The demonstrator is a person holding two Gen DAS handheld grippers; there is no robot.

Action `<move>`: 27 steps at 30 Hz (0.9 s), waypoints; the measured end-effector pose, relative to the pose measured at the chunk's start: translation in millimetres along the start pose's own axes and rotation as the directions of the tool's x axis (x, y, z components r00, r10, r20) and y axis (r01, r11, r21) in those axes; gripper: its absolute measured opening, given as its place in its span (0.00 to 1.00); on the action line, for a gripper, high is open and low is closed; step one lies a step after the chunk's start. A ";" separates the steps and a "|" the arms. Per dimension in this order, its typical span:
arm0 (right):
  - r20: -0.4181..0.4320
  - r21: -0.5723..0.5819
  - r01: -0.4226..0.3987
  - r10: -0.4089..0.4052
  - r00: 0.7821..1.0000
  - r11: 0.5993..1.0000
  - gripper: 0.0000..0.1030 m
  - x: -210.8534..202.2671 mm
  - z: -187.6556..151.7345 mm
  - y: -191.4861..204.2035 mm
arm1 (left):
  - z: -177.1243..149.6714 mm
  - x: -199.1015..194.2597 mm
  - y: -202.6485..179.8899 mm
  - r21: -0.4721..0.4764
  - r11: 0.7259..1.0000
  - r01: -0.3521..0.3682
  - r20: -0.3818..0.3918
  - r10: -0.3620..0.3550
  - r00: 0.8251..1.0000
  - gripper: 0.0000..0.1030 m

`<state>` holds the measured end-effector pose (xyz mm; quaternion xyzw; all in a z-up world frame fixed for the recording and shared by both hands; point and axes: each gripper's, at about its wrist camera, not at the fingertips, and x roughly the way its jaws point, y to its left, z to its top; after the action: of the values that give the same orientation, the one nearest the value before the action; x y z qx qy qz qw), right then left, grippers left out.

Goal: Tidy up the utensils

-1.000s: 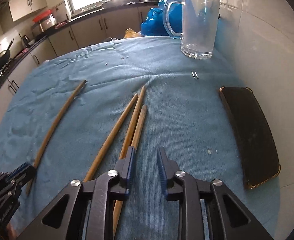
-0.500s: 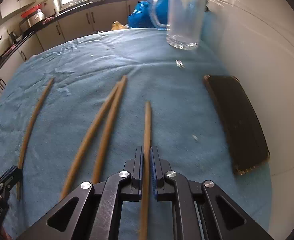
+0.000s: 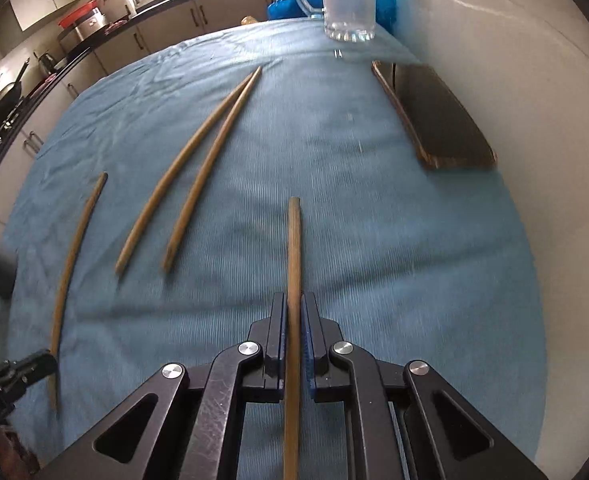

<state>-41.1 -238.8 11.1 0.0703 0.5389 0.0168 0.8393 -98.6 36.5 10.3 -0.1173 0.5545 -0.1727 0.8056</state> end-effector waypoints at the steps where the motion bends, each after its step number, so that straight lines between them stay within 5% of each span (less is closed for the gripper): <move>1: -0.002 0.001 -0.008 0.008 1.000 1.000 0.08 -1.5 -4.0 -2.0 | -4.3 -3.3 -1.7 0.016 1.000 -0.002 -0.009 0.002 1.000 0.06; 6: 0.015 -0.018 -0.054 0.054 0.998 0.998 0.17 -9.0 -15.1 -6.1 | -6.2 -30.5 -15.7 0.075 0.997 -0.002 0.043 -0.001 0.999 0.08; 10: -0.002 -0.019 -0.083 0.083 0.997 0.996 0.26 -7.2 -9.6 -5.0 | 17.1 -29.5 -23.4 0.095 0.993 -0.066 0.098 0.056 0.994 0.30; 19: -0.099 -0.074 -0.027 0.020 0.995 0.997 0.26 10.2 20.5 -3.4 | 90.5 41.3 -31.8 0.166 0.956 -0.241 0.000 0.244 0.970 0.30; 27: -0.209 -0.125 0.037 -0.063 0.976 0.992 0.26 26.5 53.4 -2.3 | 121.8 55.7 -39.5 0.214 0.937 -0.276 -0.021 0.287 0.958 0.28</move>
<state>18.4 -243.7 8.7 0.0039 0.6250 0.0354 0.7798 27.4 -22.7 21.4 0.0532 0.5651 -0.1161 0.8151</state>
